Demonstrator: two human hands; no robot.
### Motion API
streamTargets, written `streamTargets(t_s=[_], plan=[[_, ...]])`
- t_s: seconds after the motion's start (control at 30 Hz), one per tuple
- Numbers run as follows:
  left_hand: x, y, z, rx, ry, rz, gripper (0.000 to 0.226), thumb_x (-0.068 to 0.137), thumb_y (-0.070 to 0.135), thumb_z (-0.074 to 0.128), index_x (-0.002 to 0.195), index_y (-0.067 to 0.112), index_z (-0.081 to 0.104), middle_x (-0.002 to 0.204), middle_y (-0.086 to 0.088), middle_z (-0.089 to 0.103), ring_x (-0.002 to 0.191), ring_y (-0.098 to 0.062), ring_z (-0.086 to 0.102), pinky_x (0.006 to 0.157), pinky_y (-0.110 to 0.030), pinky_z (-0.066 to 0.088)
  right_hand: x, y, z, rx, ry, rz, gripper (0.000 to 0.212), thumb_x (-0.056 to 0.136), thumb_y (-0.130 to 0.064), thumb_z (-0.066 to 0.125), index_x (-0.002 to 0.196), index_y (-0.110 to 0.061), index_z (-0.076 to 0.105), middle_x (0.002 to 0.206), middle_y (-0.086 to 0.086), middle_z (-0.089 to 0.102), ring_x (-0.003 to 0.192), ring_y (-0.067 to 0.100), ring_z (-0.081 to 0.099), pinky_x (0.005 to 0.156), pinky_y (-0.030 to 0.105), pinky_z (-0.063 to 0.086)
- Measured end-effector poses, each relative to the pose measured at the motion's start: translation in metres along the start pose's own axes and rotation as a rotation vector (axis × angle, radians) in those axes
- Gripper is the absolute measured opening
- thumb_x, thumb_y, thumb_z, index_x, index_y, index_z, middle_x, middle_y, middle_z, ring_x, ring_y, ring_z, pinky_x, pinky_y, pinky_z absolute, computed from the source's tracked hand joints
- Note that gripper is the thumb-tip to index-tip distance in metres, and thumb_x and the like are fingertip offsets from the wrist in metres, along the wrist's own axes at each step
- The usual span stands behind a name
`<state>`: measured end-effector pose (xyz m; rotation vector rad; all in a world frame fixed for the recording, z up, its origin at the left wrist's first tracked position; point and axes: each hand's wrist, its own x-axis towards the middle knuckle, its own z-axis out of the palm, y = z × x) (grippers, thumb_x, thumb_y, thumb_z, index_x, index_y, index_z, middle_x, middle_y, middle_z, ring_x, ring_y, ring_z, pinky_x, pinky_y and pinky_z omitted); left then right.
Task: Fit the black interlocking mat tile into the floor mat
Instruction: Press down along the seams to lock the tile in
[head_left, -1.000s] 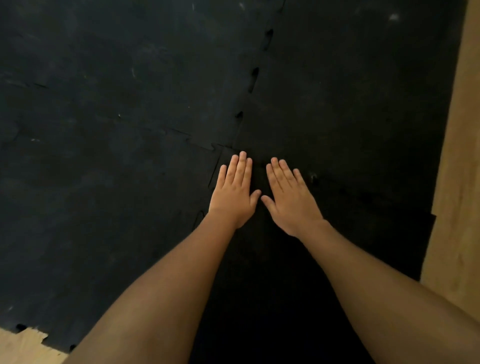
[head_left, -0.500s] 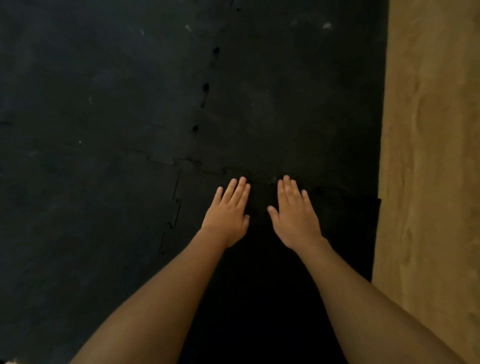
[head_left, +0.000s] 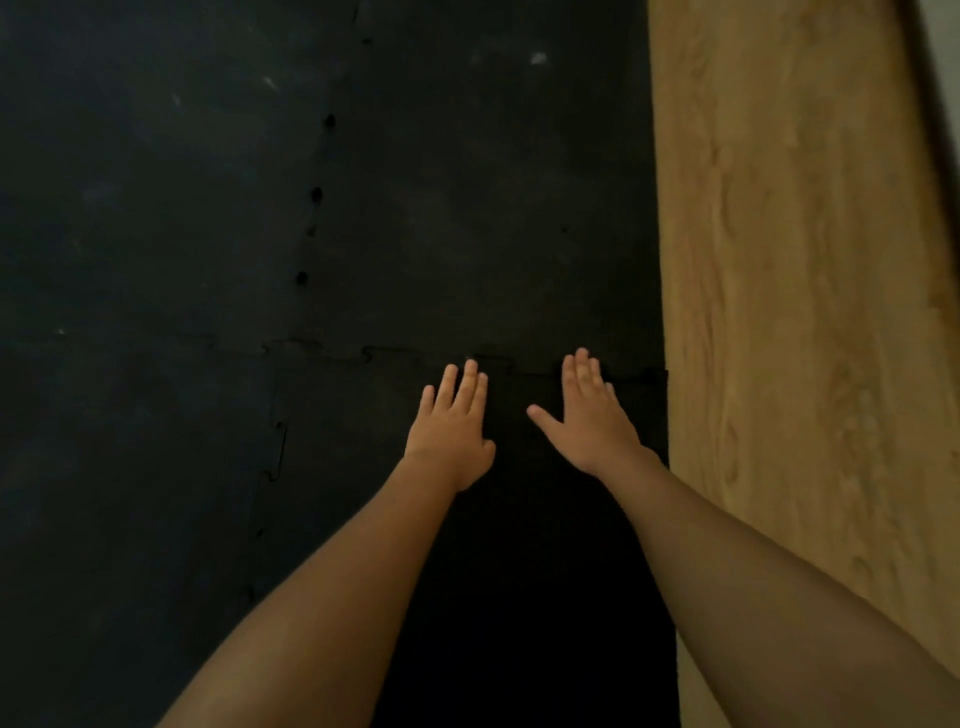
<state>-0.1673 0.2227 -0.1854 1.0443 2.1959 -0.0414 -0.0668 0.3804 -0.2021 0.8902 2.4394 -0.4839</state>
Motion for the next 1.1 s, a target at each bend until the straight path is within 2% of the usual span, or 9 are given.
streamTargets(t_s=[0.1,0.17,0.27,0.37,0.5,0.67,0.9,1.0,1.1], plan=[[0.003,0.002,0.001,0.038,0.001,-0.024,0.085,0.092,0.038,0.049,0.151,0.015,-0.009,0.159,-0.007,-0.018,0.145,-0.027,-0.014,0.116,-0.045,0.001,0.008,0.009,-0.008,0.06,-0.107,-0.07,0.097,0.089,-0.063,0.047,0.154,-0.018,-0.008,0.163,0.003,-0.018,0.149,0.018,-0.013,0.115,0.039,-0.001],[0.003,0.003,-0.008,0.036,-0.009,-0.027,0.083,0.093,0.038,0.048,0.151,0.015,-0.005,0.16,-0.007,-0.014,0.146,-0.027,-0.009,0.117,-0.045,0.004,0.007,0.009,-0.02,0.146,-0.118,-0.066,0.09,0.09,-0.064,0.045,0.155,-0.02,0.001,0.165,0.001,-0.01,0.15,0.017,-0.006,0.117,0.041,0.007],[0.008,0.016,-0.017,0.014,0.058,0.026,0.08,0.093,0.036,0.047,0.152,0.017,-0.004,0.161,-0.005,-0.012,0.146,-0.025,-0.008,0.116,-0.045,0.004,0.002,0.022,-0.026,0.149,0.109,0.071,0.082,0.092,-0.059,0.045,0.154,-0.014,0.015,0.165,0.008,0.006,0.15,0.023,0.008,0.118,0.044,0.016],[0.015,0.035,-0.004,-0.012,-0.002,0.046,0.083,0.093,0.036,0.048,0.151,0.019,-0.009,0.16,-0.004,-0.018,0.145,-0.026,-0.015,0.116,-0.047,0.001,-0.011,0.04,-0.007,0.062,0.061,0.181,0.096,0.091,-0.063,0.045,0.154,-0.009,-0.003,0.164,0.011,-0.01,0.151,0.026,-0.004,0.121,0.043,0.008],[0.021,0.035,0.006,0.053,0.003,0.027,0.087,0.092,0.039,0.049,0.15,0.021,-0.013,0.158,-0.004,-0.021,0.144,-0.027,-0.017,0.115,-0.047,-0.001,-0.011,0.055,-0.003,0.06,0.025,0.085,0.114,0.082,-0.062,0.061,0.153,-0.01,-0.01,0.162,0.01,-0.019,0.15,0.025,-0.011,0.119,0.041,0.005],[0.019,0.028,-0.006,0.082,-0.043,0.062,0.09,0.091,0.045,0.052,0.151,0.023,-0.012,0.159,-0.003,-0.021,0.145,-0.027,-0.016,0.116,-0.046,0.002,-0.011,0.059,-0.01,0.045,-0.016,0.052,0.118,0.078,-0.052,0.072,0.153,-0.012,-0.01,0.163,0.009,-0.017,0.15,0.025,-0.009,0.118,0.04,0.007],[0.026,0.022,0.005,0.119,0.02,0.067,0.1,0.085,0.053,0.059,0.151,0.023,-0.01,0.16,-0.004,-0.018,0.145,-0.028,-0.014,0.115,-0.048,0.004,-0.001,0.064,0.0,0.017,0.026,0.034,0.121,0.077,-0.055,0.072,0.154,-0.011,-0.01,0.163,0.009,-0.016,0.15,0.025,-0.009,0.118,0.041,0.007],[0.019,0.028,-0.002,0.044,-0.008,0.057,0.094,0.088,0.051,0.057,0.152,0.021,-0.005,0.161,-0.004,-0.013,0.146,-0.028,-0.01,0.115,-0.052,0.006,-0.003,0.063,-0.012,-0.014,-0.004,0.076,0.117,0.079,-0.057,0.069,0.154,-0.011,-0.008,0.164,0.009,-0.013,0.15,0.025,-0.005,0.119,0.043,0.009],[-0.033,0.014,0.001,0.011,0.041,-0.016,0.082,0.092,0.056,0.044,0.152,0.023,-0.001,0.162,-0.003,-0.002,0.147,-0.024,-0.004,0.115,-0.055,0.006,-0.044,0.038,-0.002,-0.16,0.051,0.053,0.106,0.084,-0.055,0.064,0.155,-0.011,-0.001,0.165,0.011,0.002,0.151,0.027,0.006,0.118,0.046,0.015]])
